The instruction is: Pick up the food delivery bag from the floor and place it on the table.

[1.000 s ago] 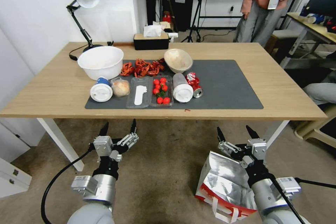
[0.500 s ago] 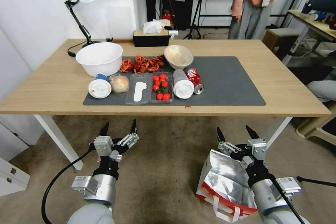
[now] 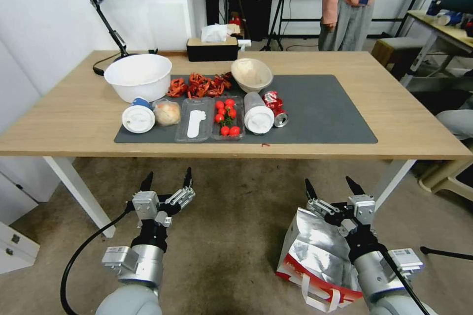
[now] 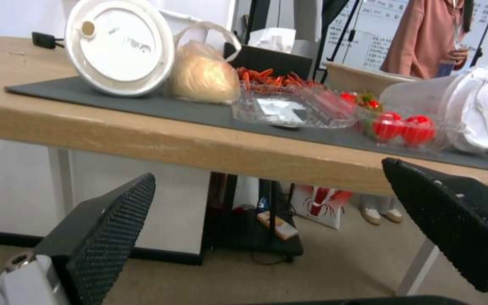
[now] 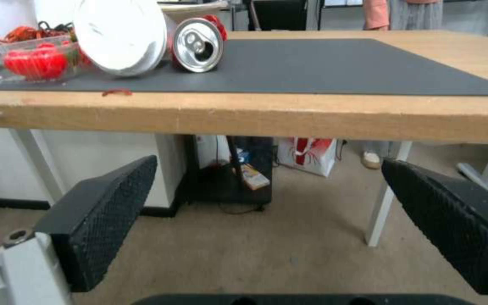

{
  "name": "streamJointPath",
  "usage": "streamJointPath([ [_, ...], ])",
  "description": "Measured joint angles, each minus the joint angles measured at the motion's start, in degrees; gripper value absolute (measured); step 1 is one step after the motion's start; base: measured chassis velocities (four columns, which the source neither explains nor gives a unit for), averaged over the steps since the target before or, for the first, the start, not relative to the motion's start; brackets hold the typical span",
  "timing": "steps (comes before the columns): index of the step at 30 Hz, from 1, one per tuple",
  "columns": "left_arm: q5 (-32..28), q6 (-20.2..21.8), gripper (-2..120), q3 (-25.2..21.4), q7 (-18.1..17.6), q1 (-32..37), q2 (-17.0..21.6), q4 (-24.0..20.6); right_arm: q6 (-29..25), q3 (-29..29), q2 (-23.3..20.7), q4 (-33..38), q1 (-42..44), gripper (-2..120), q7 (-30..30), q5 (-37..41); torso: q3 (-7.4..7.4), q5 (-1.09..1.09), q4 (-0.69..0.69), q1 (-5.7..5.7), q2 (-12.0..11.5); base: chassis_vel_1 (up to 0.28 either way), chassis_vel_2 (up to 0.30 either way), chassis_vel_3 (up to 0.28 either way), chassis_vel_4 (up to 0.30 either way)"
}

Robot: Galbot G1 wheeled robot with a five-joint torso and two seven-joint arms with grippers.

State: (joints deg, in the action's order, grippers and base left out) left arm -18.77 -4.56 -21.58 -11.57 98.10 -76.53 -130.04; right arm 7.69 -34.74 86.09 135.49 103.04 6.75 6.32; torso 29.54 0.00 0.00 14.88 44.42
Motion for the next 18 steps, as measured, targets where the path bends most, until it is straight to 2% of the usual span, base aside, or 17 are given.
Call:
streamJointPath([
  [18, 0.07, -0.24, 100, -0.07, 0.06, 0.00, -0.09, 0.18, 0.04, 0.03, -0.17, -0.22, -0.05, 100, 0.01, 0.09, -2.66, 0.00, 0.00, -1.88, -4.55, 0.000, 0.000, 0.000, 0.000],
])
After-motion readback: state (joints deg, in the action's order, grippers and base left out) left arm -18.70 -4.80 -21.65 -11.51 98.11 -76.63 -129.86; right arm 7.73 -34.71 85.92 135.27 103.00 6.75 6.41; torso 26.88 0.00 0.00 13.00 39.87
